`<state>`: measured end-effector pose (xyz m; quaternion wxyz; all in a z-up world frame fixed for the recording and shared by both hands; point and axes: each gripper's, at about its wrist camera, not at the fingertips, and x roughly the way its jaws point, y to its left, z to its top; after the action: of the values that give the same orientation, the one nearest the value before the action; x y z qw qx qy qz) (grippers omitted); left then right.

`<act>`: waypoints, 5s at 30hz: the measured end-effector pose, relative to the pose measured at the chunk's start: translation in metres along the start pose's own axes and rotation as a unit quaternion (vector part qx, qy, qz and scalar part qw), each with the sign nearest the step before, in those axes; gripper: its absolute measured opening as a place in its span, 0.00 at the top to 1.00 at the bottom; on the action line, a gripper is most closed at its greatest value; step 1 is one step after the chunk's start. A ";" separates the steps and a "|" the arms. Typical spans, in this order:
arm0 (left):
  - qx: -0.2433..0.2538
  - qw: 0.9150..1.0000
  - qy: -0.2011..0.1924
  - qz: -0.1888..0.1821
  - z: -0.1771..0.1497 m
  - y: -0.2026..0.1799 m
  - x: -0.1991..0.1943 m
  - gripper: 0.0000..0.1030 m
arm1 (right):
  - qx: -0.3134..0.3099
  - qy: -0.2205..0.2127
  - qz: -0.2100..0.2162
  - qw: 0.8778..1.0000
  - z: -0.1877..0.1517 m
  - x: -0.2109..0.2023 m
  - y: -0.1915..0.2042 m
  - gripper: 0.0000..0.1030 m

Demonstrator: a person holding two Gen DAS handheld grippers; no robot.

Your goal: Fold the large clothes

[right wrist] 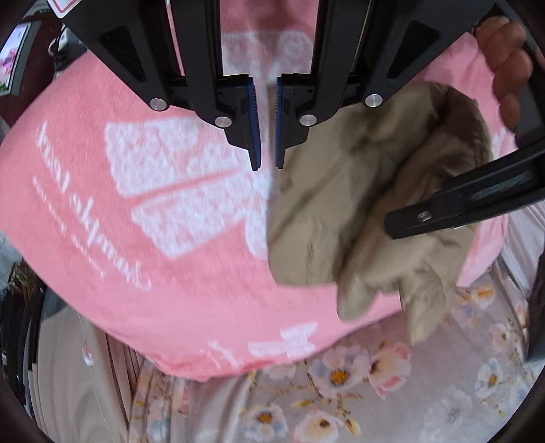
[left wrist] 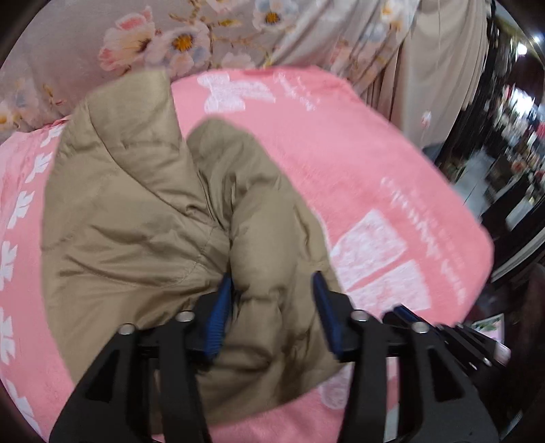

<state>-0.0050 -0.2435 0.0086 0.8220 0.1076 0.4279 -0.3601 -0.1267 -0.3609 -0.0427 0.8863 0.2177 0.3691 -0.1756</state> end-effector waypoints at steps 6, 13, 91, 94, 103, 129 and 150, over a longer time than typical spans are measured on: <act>-0.068 0.986 -0.131 0.082 0.032 0.068 -0.098 0.16 | -0.031 -0.083 0.087 0.992 0.077 -0.028 0.050 0.40; -0.185 0.959 -0.105 0.185 0.038 0.181 -0.100 0.16 | -0.082 -0.027 0.152 0.985 0.165 0.033 0.144 0.29; -0.027 0.969 -0.057 0.238 0.051 0.051 0.134 0.04 | 0.060 -0.009 0.071 0.996 0.079 0.176 0.031 0.84; -0.026 0.968 -0.059 0.241 0.050 0.051 0.135 0.04 | 0.059 -0.009 0.072 0.996 0.079 0.176 0.031 0.84; -0.020 0.966 -0.064 0.251 0.049 0.049 0.136 0.04 | 0.056 -0.007 0.058 0.997 0.079 0.177 0.033 0.84; -0.247 0.968 0.036 -0.029 0.000 0.171 0.066 0.05 | 0.169 0.123 0.115 0.971 0.054 0.119 -0.062 0.34; -0.181 0.973 -0.016 -0.144 0.007 0.173 0.038 0.43 | 0.158 0.091 0.232 0.955 0.052 0.091 -0.092 0.83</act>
<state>0.1318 -0.1421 -0.0394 0.7738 -0.1117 0.4841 -0.3930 -0.0800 -0.4785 -0.0998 0.8197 0.4495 0.3551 -0.0005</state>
